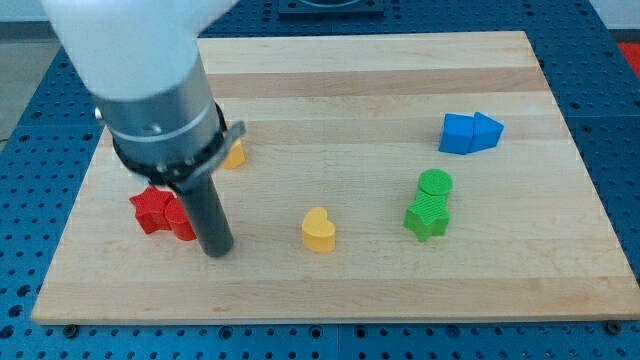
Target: Slide the yellow blocks towards the center left side
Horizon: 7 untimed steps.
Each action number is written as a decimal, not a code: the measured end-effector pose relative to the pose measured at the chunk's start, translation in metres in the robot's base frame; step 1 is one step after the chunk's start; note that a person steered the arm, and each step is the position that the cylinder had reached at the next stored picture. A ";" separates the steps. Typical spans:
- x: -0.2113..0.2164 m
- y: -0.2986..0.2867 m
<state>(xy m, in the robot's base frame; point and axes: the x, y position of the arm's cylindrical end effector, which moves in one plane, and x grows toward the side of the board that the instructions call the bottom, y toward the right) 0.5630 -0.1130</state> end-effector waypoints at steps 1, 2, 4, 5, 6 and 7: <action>0.013 0.070; 0.011 0.128; -0.008 0.074; -0.015 0.069; -0.016 0.105; -0.026 0.107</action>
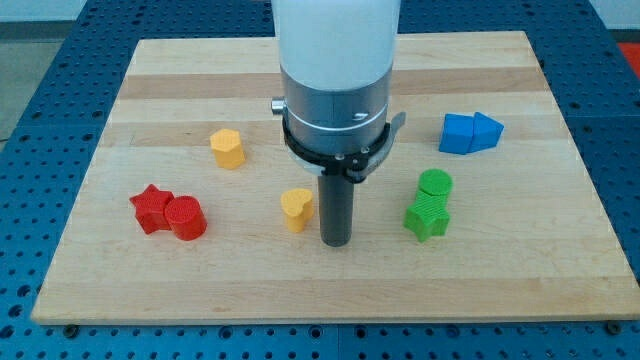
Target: Slide the yellow blocks towards the center left side
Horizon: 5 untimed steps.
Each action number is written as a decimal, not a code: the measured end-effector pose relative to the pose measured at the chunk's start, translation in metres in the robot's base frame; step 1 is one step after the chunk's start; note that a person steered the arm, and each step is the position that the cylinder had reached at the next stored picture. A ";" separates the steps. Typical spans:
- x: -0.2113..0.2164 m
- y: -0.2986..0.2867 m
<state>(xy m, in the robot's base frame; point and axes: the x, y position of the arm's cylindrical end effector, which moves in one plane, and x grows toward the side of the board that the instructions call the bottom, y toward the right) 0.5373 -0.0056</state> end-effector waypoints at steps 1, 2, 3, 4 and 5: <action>-0.012 -0.033; -0.024 -0.052; -0.034 -0.062; -0.048 -0.071; -0.068 -0.072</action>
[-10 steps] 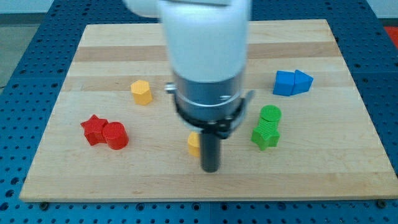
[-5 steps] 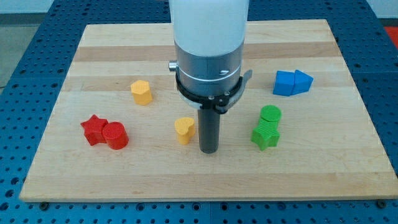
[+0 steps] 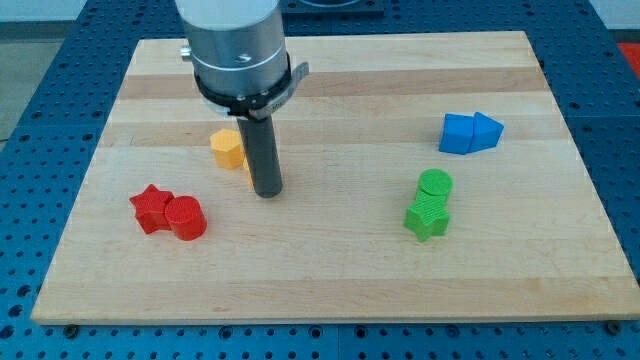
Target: Slide the yellow blocks towards the center left side
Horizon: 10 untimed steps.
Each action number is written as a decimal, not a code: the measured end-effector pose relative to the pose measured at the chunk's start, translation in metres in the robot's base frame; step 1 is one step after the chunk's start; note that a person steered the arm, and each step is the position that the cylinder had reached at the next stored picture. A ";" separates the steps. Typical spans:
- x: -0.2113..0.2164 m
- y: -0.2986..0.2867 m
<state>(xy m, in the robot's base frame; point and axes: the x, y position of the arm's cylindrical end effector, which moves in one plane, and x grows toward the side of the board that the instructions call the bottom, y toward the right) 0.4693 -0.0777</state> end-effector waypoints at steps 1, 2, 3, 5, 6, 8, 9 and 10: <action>-0.017 -0.014; -0.022 -0.042; -0.023 -0.059; -0.014 0.035; -0.016 0.094; -0.038 0.025; -0.038 -0.010; -0.038 -0.038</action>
<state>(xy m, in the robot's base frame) 0.4310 -0.1162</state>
